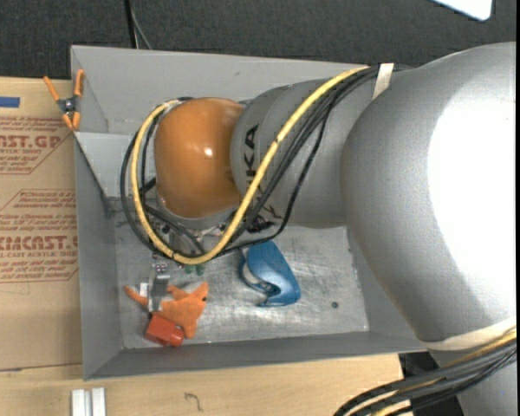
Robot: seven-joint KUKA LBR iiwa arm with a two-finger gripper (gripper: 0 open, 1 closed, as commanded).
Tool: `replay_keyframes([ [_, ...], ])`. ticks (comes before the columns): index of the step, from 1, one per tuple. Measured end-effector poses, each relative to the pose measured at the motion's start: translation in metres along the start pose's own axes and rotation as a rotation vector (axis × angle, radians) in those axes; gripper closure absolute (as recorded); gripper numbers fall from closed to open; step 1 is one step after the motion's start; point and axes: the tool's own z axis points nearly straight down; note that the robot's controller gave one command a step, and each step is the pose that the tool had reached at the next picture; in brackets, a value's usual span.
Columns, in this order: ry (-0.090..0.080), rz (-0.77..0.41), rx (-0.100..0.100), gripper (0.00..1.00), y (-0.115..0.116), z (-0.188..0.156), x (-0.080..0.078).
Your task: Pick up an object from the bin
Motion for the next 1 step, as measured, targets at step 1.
replay_keyframes([
  [1, -0.007, 0.002, -0.002, 0.00, -0.0007, -0.0041, -0.0023],
])
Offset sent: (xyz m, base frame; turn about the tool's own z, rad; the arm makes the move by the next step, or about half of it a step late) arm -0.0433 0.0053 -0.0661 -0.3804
